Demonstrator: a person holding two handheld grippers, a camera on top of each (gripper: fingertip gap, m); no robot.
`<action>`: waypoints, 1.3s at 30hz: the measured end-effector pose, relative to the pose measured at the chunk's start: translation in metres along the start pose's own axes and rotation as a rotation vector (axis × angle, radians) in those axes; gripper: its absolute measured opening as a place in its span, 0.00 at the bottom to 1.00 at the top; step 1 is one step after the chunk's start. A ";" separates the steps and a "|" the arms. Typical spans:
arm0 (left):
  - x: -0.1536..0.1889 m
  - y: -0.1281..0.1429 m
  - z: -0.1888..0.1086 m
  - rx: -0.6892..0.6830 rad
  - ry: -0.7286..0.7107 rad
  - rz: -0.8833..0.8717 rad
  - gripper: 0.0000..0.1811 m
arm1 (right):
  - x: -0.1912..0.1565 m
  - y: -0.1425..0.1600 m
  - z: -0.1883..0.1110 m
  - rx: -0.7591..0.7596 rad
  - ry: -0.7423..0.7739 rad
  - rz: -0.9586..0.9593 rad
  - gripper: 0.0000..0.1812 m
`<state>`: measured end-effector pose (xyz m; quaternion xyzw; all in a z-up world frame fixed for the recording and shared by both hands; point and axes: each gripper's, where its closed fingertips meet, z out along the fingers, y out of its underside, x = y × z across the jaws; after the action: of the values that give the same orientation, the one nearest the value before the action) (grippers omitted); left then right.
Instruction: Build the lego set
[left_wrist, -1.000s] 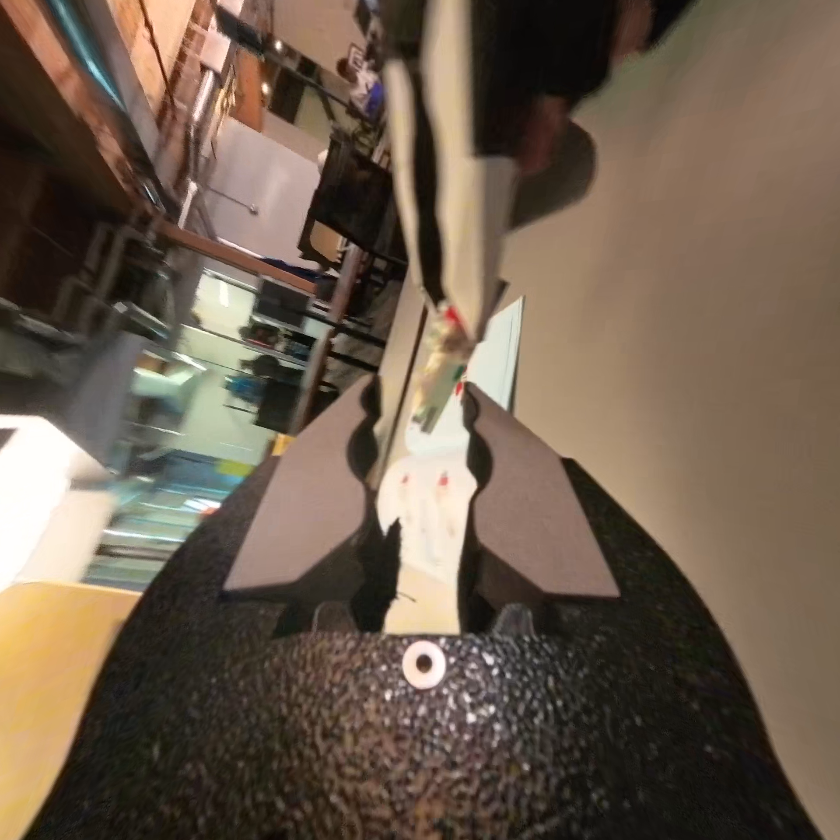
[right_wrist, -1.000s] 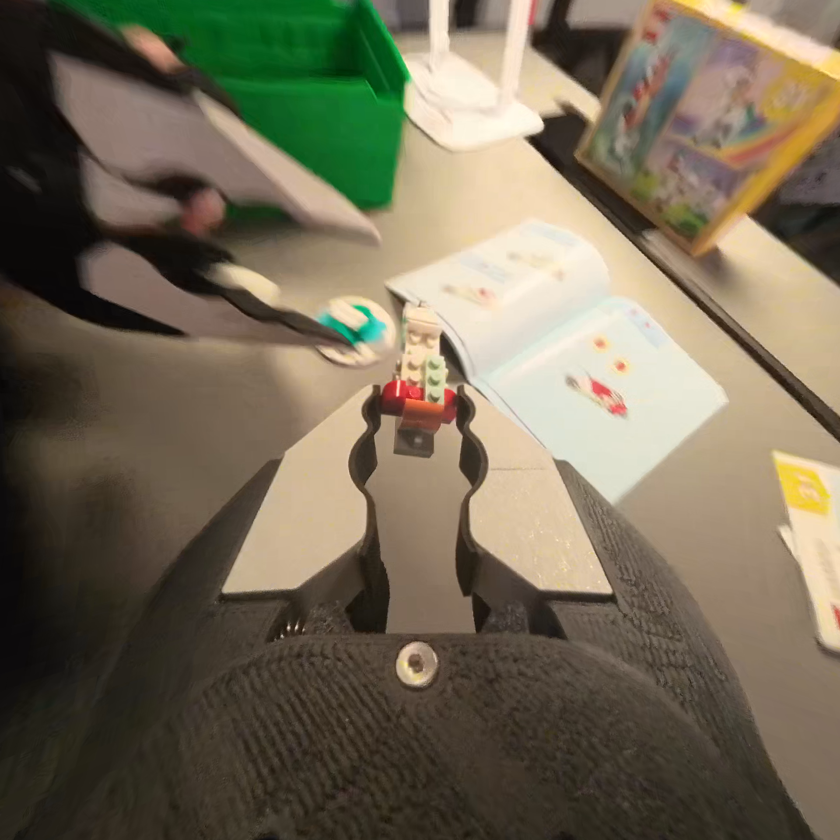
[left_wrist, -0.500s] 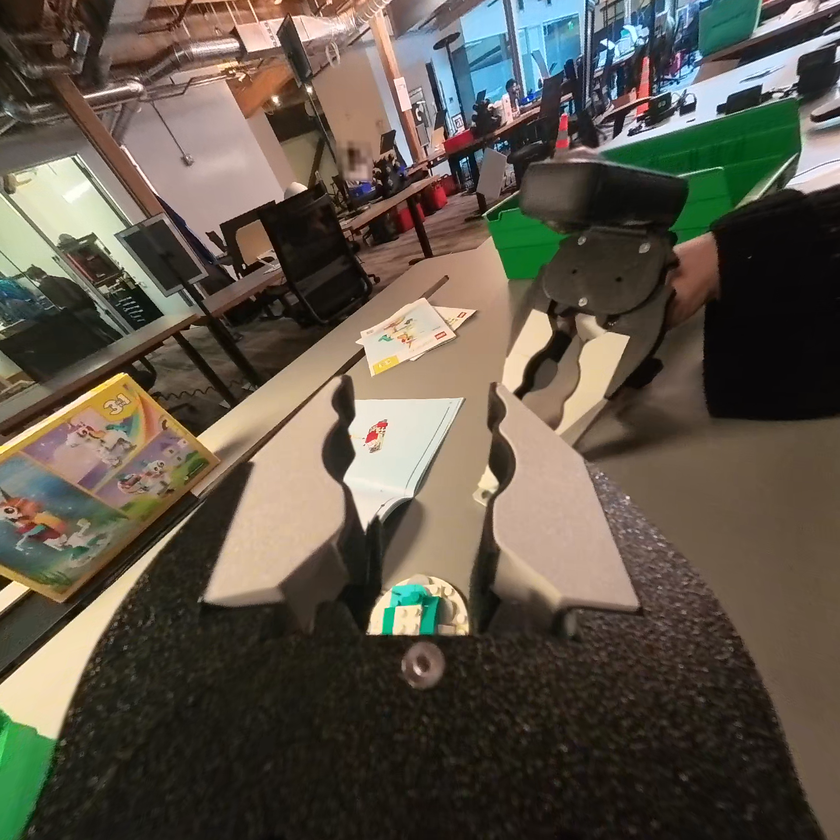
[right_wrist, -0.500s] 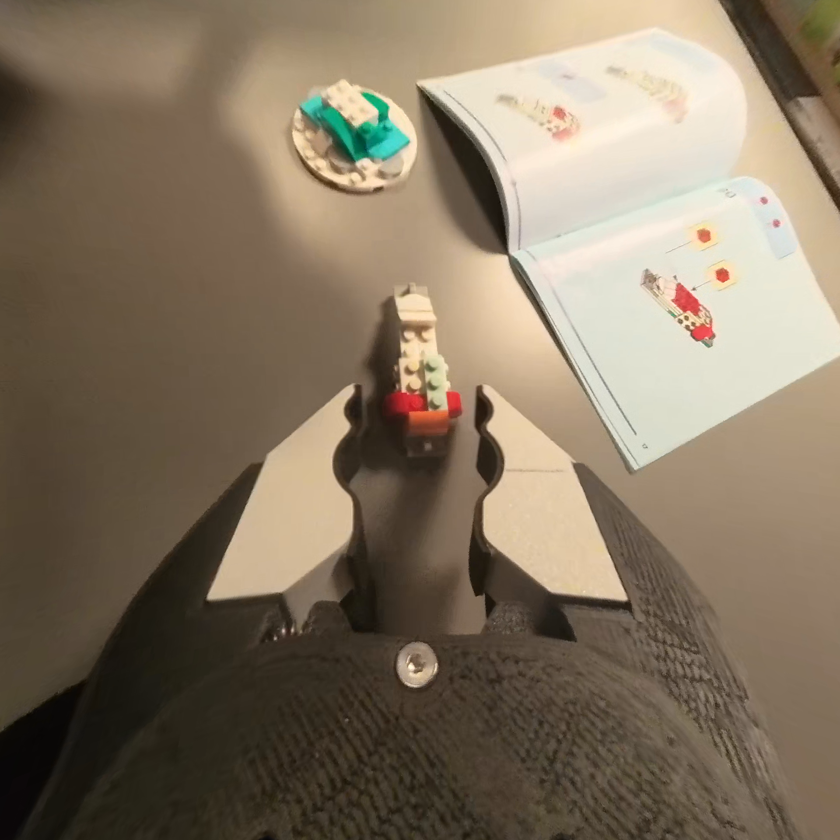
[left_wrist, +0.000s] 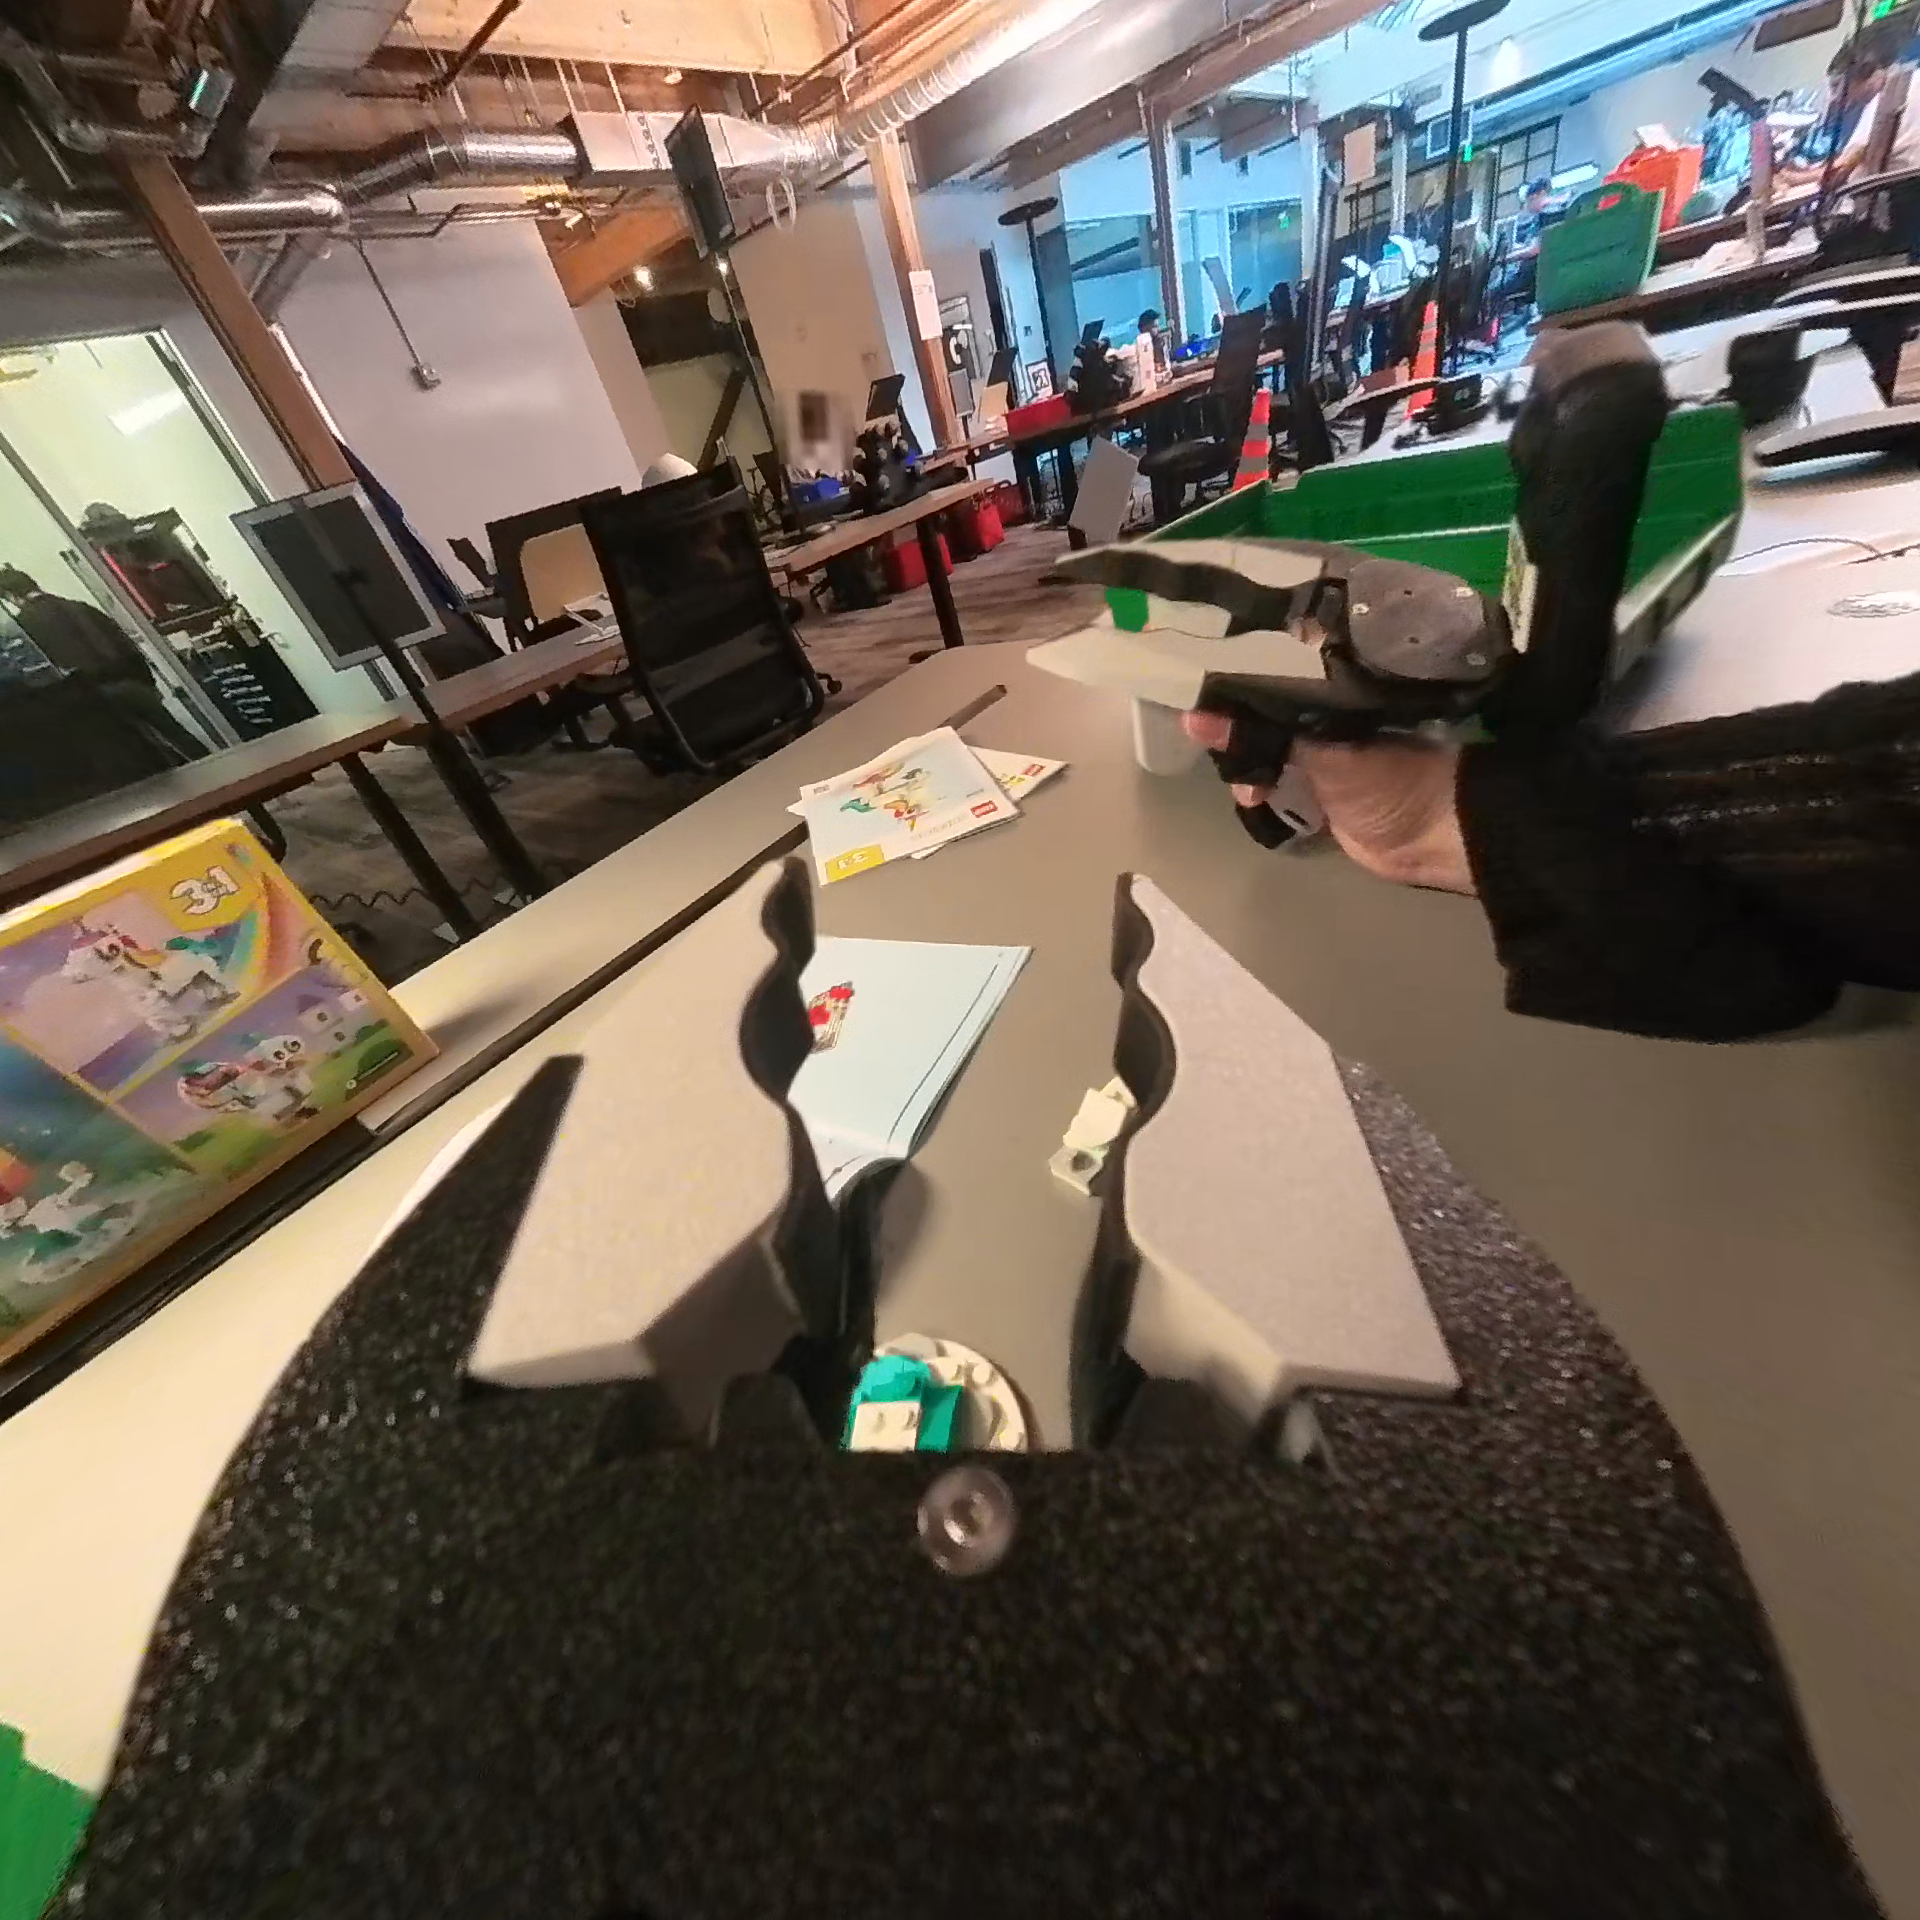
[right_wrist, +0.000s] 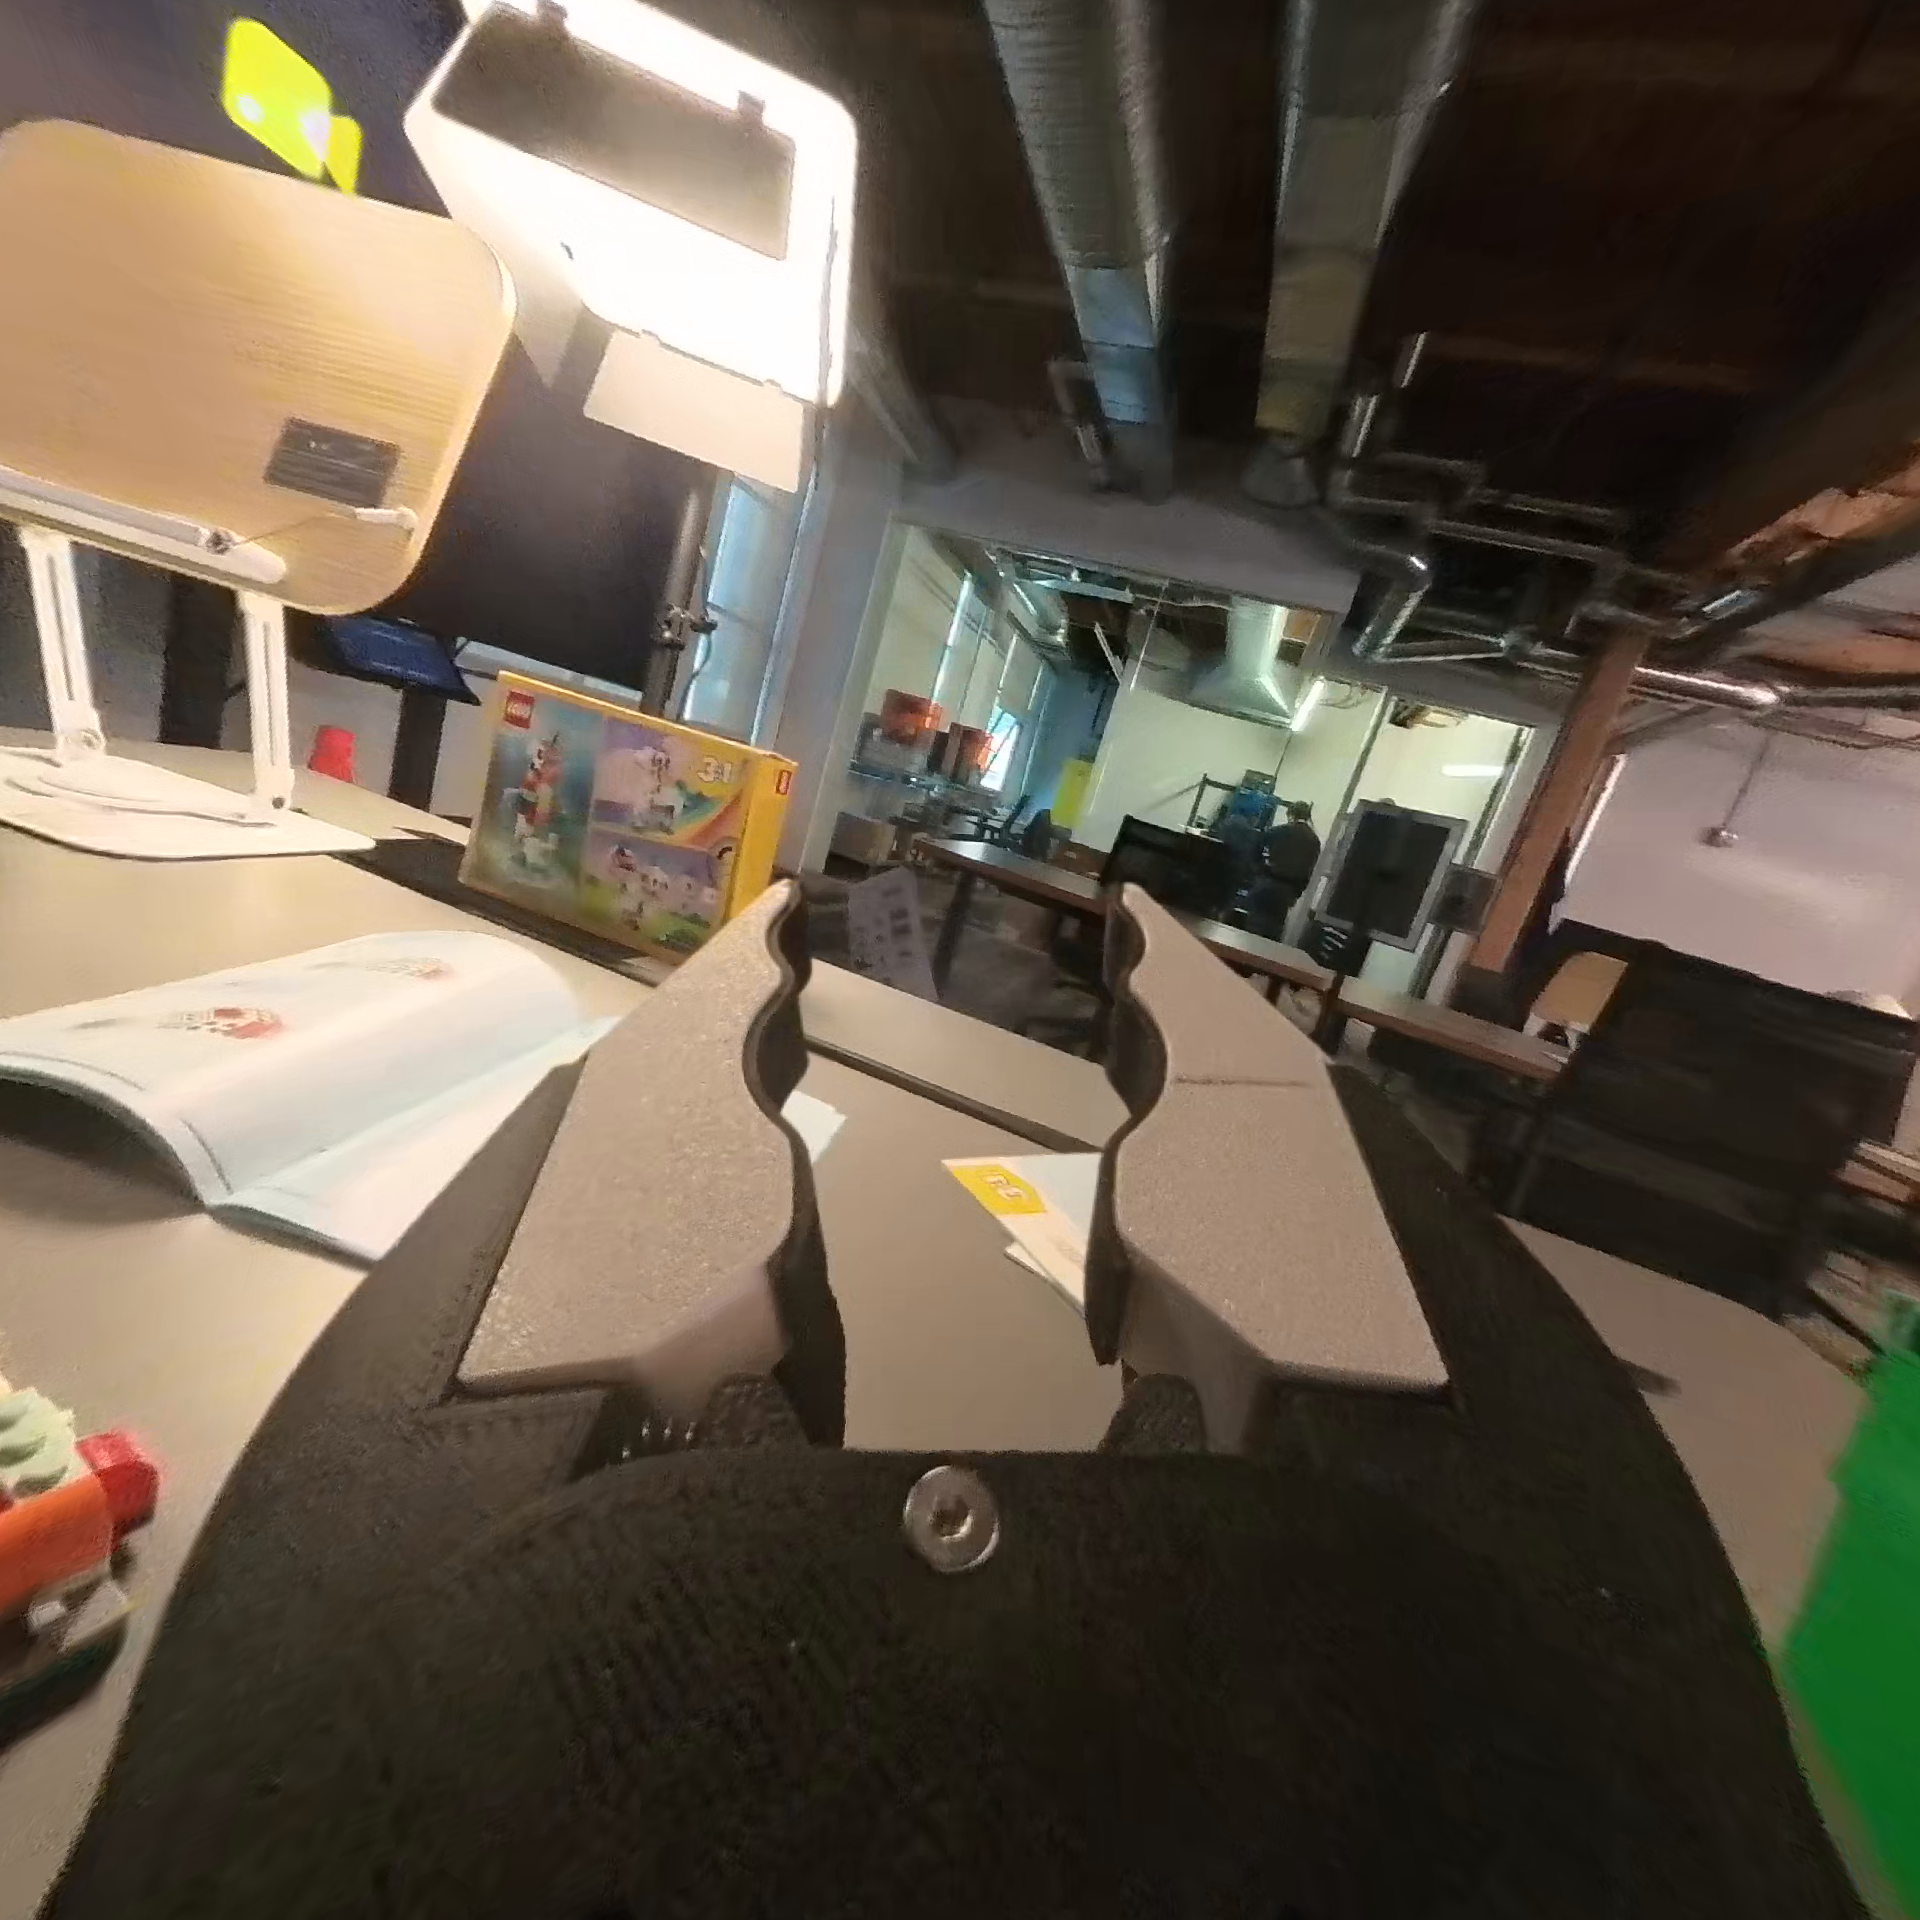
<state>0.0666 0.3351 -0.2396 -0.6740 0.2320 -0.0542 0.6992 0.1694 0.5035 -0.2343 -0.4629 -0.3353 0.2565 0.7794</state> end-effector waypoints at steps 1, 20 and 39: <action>-0.001 0.002 0.001 -0.002 -0.002 -0.003 0.31 | -0.004 0.003 0.004 -0.006 -0.016 -0.007 0.30; 0.017 -0.096 -0.088 0.171 0.044 -0.067 0.28 | -0.027 0.006 0.007 -0.010 -0.145 -0.017 0.22; -0.057 0.153 -0.308 -1.440 -0.020 -0.317 0.00 | -0.031 0.005 0.007 -0.009 -0.161 0.017 0.18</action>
<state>-0.1424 0.0881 -0.3686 -0.9920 0.1037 0.0173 0.0696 0.1441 0.4879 -0.2456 -0.4472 -0.3942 0.2979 0.7456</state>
